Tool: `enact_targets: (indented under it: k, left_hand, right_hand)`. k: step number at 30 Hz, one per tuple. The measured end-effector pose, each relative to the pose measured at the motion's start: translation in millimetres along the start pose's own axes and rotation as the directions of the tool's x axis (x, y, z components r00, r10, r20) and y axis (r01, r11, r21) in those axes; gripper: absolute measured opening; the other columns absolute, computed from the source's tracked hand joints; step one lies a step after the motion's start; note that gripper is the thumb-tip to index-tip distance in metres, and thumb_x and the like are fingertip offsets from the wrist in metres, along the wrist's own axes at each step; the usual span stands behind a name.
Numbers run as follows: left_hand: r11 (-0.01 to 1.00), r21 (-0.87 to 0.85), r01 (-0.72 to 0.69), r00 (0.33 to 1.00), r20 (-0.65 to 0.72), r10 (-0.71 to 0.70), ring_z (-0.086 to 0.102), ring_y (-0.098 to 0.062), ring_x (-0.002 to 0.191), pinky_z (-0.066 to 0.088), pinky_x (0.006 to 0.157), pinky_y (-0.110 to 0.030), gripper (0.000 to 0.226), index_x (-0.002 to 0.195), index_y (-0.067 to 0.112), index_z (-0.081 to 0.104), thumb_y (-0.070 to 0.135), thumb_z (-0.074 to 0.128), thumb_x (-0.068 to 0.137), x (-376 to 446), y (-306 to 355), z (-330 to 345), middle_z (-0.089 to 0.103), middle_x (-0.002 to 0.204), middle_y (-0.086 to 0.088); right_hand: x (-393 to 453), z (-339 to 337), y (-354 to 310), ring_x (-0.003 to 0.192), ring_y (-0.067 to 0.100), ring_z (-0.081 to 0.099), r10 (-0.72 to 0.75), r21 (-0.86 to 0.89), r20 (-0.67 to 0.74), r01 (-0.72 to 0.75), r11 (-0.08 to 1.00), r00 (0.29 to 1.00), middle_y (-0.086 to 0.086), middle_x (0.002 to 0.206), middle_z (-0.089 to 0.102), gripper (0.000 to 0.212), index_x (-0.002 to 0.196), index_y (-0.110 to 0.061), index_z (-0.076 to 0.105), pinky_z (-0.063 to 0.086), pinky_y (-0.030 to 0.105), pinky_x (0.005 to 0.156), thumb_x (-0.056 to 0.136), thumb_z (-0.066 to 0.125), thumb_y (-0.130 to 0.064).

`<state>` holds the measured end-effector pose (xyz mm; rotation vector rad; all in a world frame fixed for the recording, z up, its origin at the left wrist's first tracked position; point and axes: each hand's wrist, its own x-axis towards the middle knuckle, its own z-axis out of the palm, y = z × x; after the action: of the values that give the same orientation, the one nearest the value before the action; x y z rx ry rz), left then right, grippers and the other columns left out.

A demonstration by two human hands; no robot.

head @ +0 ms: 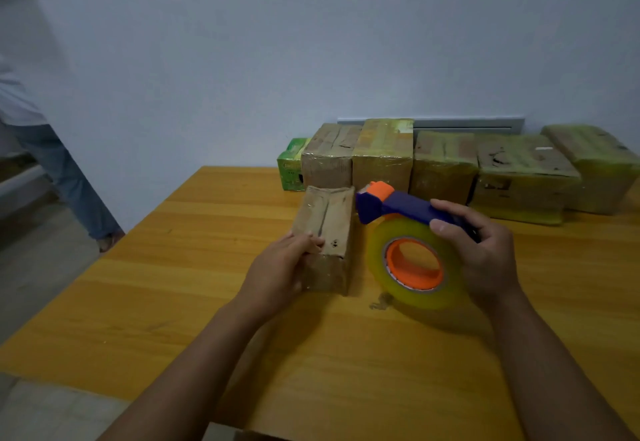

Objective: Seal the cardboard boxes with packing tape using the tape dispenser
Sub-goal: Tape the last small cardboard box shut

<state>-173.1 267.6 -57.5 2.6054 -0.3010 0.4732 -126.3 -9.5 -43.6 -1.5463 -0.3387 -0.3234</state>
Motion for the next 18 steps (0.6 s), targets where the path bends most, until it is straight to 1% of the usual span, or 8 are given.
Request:
enact_targets:
  k: [2,4,7,9,11,13,14,18]
  left_hand:
    - [0.996,-0.089,-0.003,0.996,0.087,0.011,0.045,-0.011,0.132,0.034,0.112,-0.033,0.033,0.12,0.022,0.064,0.004,0.054,0.093,1.8,1.4,-2.7,0.06,0.131,0.011]
    - [0.985,-0.17,0.043,0.988,0.156,-0.017,0.046,-0.006,0.13,0.039,0.107,-0.031,0.027,0.116,0.024,0.064,0.01,0.05,0.097,4.7,6.9,-6.8,0.061,0.128,0.013]
    - [0.915,-0.362,0.181,0.983,0.033,-0.181,0.061,-0.007,0.103,0.051,0.083,-0.028,0.026,0.11,0.023,0.066,0.028,0.042,0.103,9.2,33.4,-15.7,0.068,0.107,0.009]
    - [0.75,-0.576,0.326,0.916,-0.004,-0.401,0.066,-0.01,0.087,0.052,0.071,-0.023,0.042,0.098,0.017,0.07,0.04,0.035,0.103,15.2,55.9,-24.0,0.072,0.089,0.003]
    - [0.53,-0.692,0.49,0.834,0.196,-0.516,0.067,-0.012,0.07,0.05,0.061,-0.022,0.058,0.093,0.008,0.071,0.052,0.034,0.1,22.3,68.4,-32.9,0.072,0.076,-0.003]
    - [0.378,-0.73,0.569,0.807,0.407,-0.429,0.064,-0.015,0.066,0.051,0.061,-0.025,0.064,0.102,0.0,0.07,0.058,0.044,0.094,25.2,72.5,-38.2,0.069,0.081,-0.012]
    - [0.322,-0.746,0.583,0.801,0.462,-0.381,0.063,-0.016,0.068,0.053,0.061,-0.026,0.062,0.108,-0.002,0.068,0.055,0.05,0.093,25.1,71.7,-39.4,0.067,0.087,-0.015]
    - [0.159,-0.793,0.588,0.79,0.52,-0.324,0.061,-0.018,0.073,0.055,0.059,-0.023,0.052,0.115,-0.003,0.063,0.04,0.064,0.087,23.9,65.9,-44.0,0.056,0.102,-0.022]
  right_hand:
    - [0.6,-8.1,-11.8,0.094,0.018,0.067,-0.013,0.07,0.106,0.005,0.998,0.994,0.0,0.104,0.071,0.03,0.104,-0.027,0.074,0.054,0.022,0.072,0.074,0.069,-0.028]
    - [-0.9,-12.2,-20.9,0.094,0.019,0.067,-0.04,0.072,0.191,0.027,0.997,0.981,0.0,0.106,0.071,0.033,0.103,-0.03,0.076,0.054,0.023,0.073,0.071,0.071,-0.036]
    - [-5.4,-12.7,-26.9,0.093,0.02,0.064,-0.061,0.026,0.24,0.056,0.998,0.969,0.0,0.105,0.068,0.038,0.105,-0.034,0.074,0.053,0.027,0.072,0.069,0.068,-0.045]
    - [-9.1,-11.6,-27.6,0.092,0.021,0.062,-0.065,-0.005,0.252,0.069,0.998,0.966,-0.001,0.103,0.065,0.04,0.107,-0.035,0.072,0.052,0.032,0.071,0.07,0.067,-0.047]
    - [-13.3,-10.7,-27.3,0.093,0.02,0.061,-0.073,-0.015,0.265,0.08,0.997,0.961,-0.004,0.103,0.064,0.041,0.108,-0.035,0.071,0.052,0.035,0.072,0.07,0.068,-0.049]
    - [-16.9,-10.4,-26.7,0.095,0.021,0.061,-0.078,-0.022,0.274,0.088,0.996,0.959,-0.005,0.102,0.063,0.044,0.11,-0.036,0.07,0.052,0.039,0.073,0.069,0.07,-0.053]
    - [-18.4,-10.4,-26.6,0.095,0.022,0.061,-0.081,-0.023,0.274,0.091,0.996,0.958,-0.005,0.102,0.063,0.046,0.11,-0.036,0.07,0.052,0.04,0.073,0.069,0.07,-0.055]
    - [-22.5,-10.7,-28.0,0.093,0.02,0.061,-0.089,-0.02,0.27,0.098,0.995,0.959,-0.004,0.099,0.062,0.045,0.11,-0.035,0.07,0.052,0.034,0.071,0.068,0.07,-0.053]
